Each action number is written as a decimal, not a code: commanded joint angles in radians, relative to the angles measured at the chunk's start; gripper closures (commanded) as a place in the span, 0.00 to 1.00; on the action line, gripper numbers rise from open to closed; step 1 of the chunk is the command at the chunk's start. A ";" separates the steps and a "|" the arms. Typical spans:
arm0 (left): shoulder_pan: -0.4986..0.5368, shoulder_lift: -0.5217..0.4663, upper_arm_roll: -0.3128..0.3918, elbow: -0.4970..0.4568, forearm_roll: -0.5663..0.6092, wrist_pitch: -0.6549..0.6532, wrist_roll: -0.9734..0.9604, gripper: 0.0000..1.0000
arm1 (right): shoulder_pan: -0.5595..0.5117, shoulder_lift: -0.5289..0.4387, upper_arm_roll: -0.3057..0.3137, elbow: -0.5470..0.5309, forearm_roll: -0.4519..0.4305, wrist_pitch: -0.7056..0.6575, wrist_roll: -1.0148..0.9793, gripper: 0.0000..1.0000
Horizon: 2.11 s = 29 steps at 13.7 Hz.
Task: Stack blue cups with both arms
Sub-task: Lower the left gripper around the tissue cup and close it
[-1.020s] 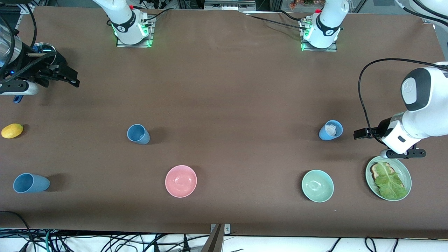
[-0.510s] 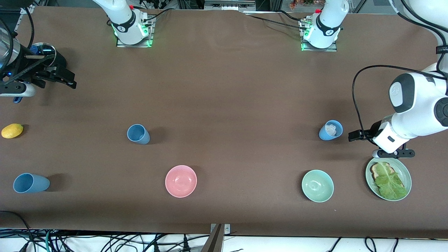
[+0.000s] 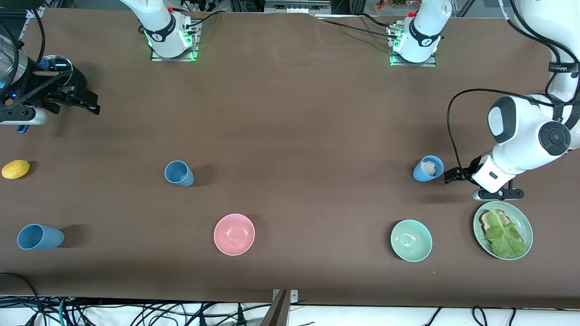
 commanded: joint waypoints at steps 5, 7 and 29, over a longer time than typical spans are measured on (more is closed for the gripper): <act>-0.012 -0.124 -0.001 -0.210 0.016 0.177 0.015 0.00 | 0.001 -0.019 0.025 -0.010 -0.003 -0.001 0.010 0.00; -0.014 -0.153 -0.004 -0.275 0.016 0.252 0.015 0.00 | -0.001 -0.016 0.022 -0.010 -0.005 -0.001 0.008 0.00; -0.012 -0.066 -0.010 -0.421 0.039 0.610 0.017 0.02 | -0.001 -0.010 0.020 -0.019 -0.005 0.001 0.013 0.00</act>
